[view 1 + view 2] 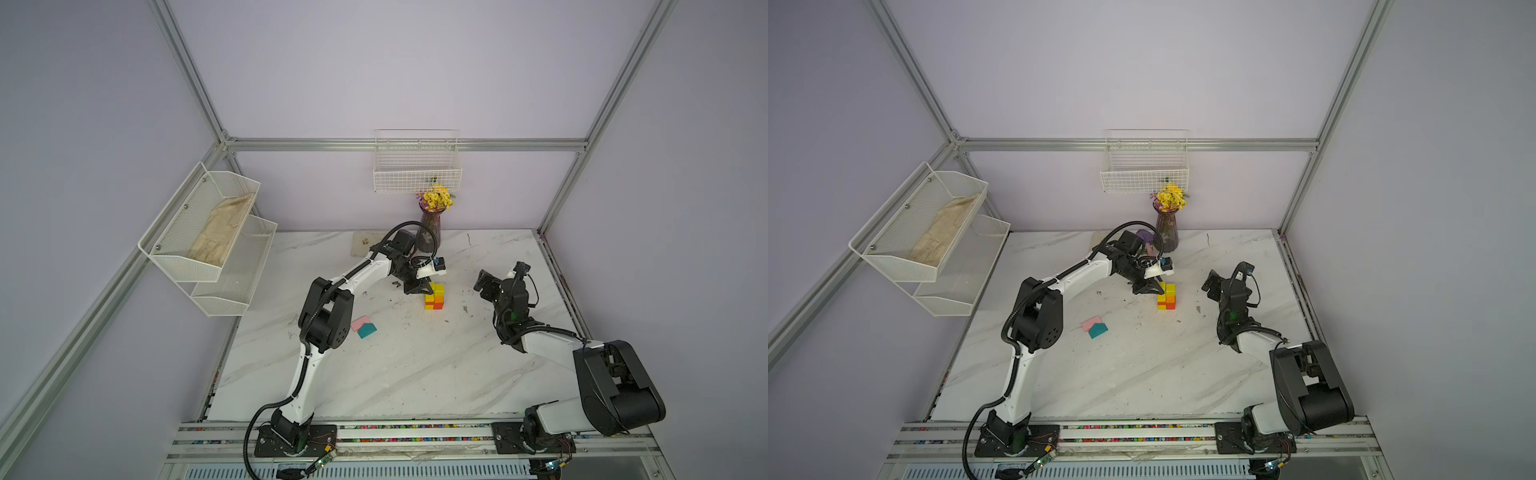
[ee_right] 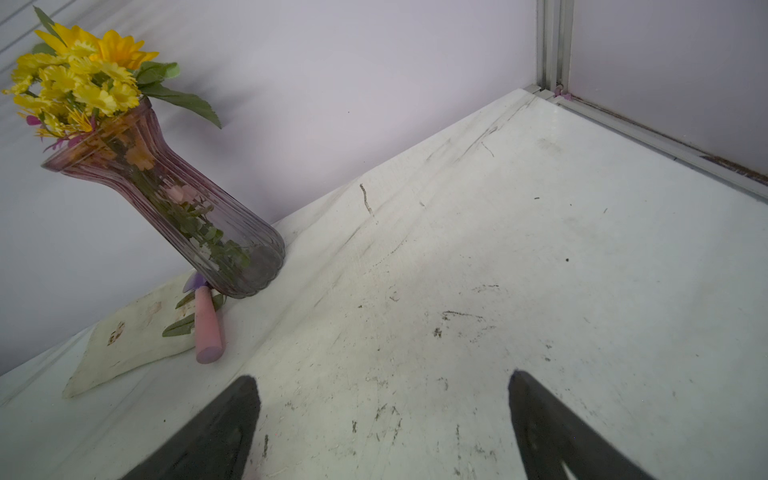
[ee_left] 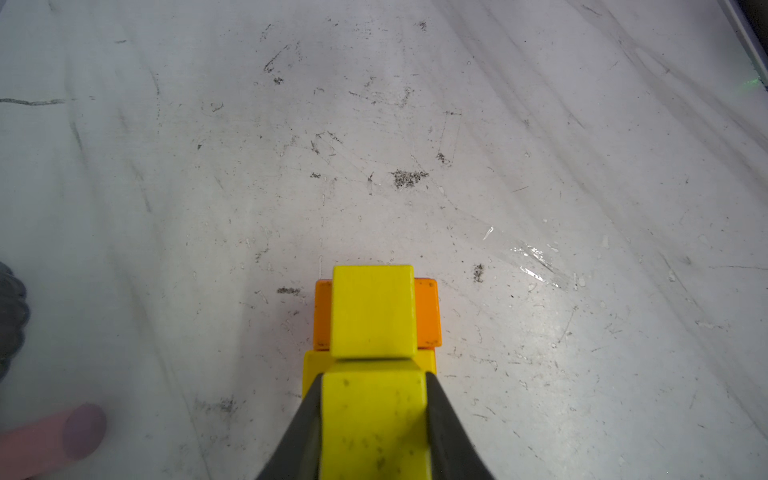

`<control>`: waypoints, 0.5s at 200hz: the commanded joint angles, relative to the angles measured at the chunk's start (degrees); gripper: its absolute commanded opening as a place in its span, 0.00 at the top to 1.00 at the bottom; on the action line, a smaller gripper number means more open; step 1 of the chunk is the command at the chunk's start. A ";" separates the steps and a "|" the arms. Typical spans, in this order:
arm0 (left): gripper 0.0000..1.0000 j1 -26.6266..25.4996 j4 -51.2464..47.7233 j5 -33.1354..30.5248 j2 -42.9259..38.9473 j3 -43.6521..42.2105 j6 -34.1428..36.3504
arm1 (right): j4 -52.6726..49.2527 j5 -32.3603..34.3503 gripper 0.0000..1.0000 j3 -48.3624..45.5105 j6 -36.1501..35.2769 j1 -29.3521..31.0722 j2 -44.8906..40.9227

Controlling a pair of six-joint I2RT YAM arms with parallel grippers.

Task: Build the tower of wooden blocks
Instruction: 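Position the small yellow cube above the stack top with the left gripper, then lower the yellow cube onto the stack and open the left gripper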

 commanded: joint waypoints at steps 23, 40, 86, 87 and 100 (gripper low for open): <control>1.00 -0.26 -0.11 1.17 0.75 5.44 0.48 | 2.06 -0.11 0.04 1.21 -0.39 -0.15 0.22; 1.00 -0.26 -0.19 1.34 0.81 5.44 0.52 | 2.06 -0.11 0.04 1.21 -0.39 -0.16 0.23; 1.00 -0.37 -0.54 1.70 1.00 5.53 0.73 | 2.07 -0.02 0.04 1.15 -0.32 -0.07 0.14; 1.00 -0.36 -0.54 1.65 0.95 5.53 0.78 | 2.08 -0.02 0.04 1.13 -0.31 -0.11 0.14; 1.00 -0.35 -0.58 1.52 1.16 5.49 0.82 | 2.04 -0.02 0.04 1.13 -0.31 -0.10 0.14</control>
